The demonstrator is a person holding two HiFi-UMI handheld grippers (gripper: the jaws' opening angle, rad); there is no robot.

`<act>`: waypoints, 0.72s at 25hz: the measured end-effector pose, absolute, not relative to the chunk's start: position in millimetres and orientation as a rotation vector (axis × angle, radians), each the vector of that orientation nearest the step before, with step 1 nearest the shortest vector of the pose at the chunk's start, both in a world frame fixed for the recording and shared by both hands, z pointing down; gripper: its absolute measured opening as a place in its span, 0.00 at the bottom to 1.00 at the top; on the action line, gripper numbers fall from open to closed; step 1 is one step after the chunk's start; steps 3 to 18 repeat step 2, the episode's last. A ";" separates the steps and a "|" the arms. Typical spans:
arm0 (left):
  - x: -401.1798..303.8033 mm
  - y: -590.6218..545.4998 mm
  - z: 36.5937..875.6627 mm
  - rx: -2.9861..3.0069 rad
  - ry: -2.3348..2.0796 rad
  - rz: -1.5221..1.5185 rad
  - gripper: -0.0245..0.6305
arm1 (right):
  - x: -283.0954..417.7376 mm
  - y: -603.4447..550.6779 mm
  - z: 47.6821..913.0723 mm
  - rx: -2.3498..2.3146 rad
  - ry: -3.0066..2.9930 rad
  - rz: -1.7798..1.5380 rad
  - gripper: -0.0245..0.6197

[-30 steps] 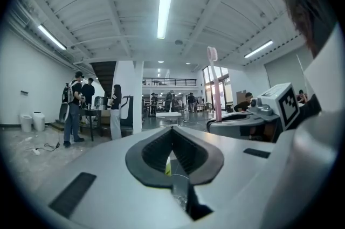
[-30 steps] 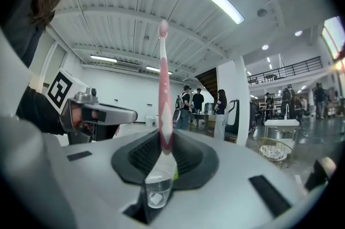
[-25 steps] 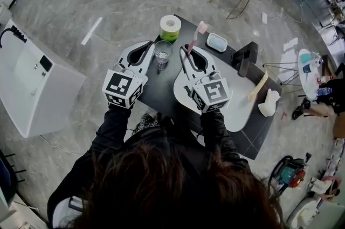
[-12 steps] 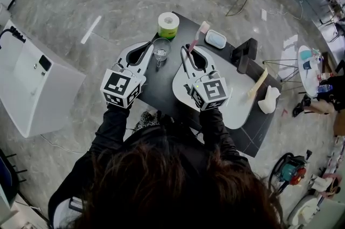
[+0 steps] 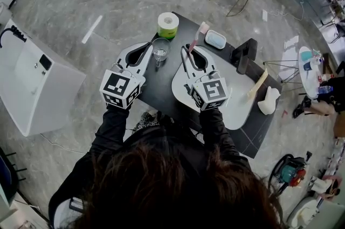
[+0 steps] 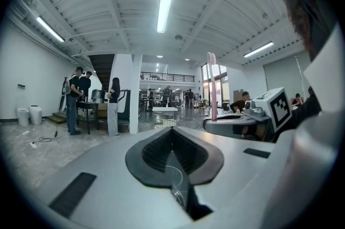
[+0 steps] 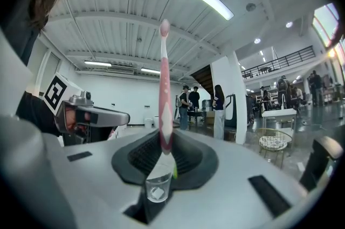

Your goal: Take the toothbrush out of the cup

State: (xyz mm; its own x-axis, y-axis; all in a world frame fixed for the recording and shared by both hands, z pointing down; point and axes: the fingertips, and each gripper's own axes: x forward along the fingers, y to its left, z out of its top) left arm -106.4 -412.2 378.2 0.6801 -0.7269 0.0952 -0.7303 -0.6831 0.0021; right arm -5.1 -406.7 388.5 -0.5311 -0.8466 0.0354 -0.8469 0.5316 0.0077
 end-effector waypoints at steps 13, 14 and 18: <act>-105.3 -411.5 377.4 2.847 -1.231 0.132 0.05 | -4.8 -406.7 387.9 1.503 -2.718 0.005 0.12; -105.3 -411.5 377.4 2.847 -1.231 0.132 0.05 | -4.8 -406.7 387.9 1.503 -2.718 0.005 0.12; -105.3 -411.5 377.4 2.847 -1.231 0.132 0.05 | -4.8 -406.7 387.9 1.503 -2.718 0.005 0.12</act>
